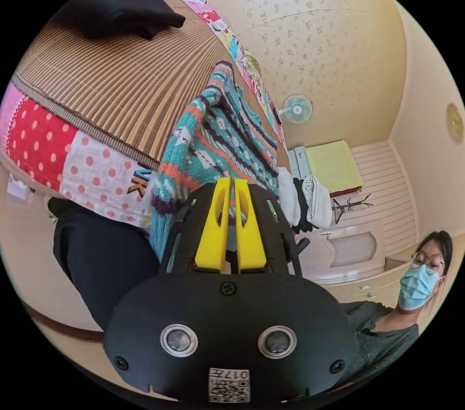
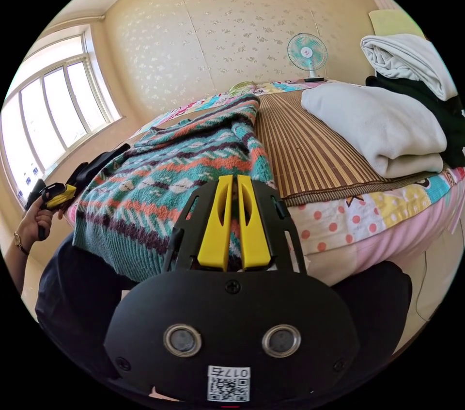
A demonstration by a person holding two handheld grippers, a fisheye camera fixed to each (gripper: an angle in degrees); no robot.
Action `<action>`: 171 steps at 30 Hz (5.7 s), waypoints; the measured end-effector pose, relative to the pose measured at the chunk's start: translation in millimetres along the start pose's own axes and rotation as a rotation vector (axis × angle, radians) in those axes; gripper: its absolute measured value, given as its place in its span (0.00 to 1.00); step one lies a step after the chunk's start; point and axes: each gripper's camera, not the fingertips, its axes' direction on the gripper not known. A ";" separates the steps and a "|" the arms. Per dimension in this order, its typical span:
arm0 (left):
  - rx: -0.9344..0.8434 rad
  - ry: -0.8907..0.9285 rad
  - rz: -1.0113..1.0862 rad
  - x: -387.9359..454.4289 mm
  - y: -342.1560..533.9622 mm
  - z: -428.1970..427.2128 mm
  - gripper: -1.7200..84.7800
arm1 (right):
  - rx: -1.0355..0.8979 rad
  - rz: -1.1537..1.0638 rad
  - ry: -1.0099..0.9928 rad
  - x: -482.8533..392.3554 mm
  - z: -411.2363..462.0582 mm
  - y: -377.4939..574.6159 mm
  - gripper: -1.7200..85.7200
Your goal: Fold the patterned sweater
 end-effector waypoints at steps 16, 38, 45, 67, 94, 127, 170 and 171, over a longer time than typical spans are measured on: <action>0.080 0.012 -0.097 16.9 5.4 -16.7 0.07 | 0.002 0.014 -0.011 -18.1 -2.2 1.7 0.05; -0.384 -0.342 0.215 82.8 -28.5 58.7 0.15 | 0.004 0.025 -0.017 -44.8 -5.7 -2.9 0.04; -0.502 -0.379 0.228 80.9 -17.8 85.5 0.10 | 0.003 0.032 -0.022 -49.8 -5.5 -9.9 0.04; -0.168 0.496 0.059 -2.5 -13.9 -32.1 0.08 | -0.338 0.019 0.129 -55.8 -50.9 -96.1 0.07; -0.149 0.538 0.048 -51.5 -0.2 -76.1 0.08 | -0.647 0.280 -0.515 135.0 -69.9 -96.8 0.06; 0.004 0.781 0.314 -13.3 84.3 -130.9 0.07 | -0.062 0.390 -1.215 263.0 -217.3 -77.4 0.04; 0.437 -0.049 0.190 54.0 -161.8 126.0 0.22 | 0.041 0.440 -0.079 68.8 99.7 -262.0 0.04; 0.451 -0.120 0.198 61.4 -145.0 113.5 0.23 | 0.042 0.445 -0.086 64.7 101.8 -260.5 0.03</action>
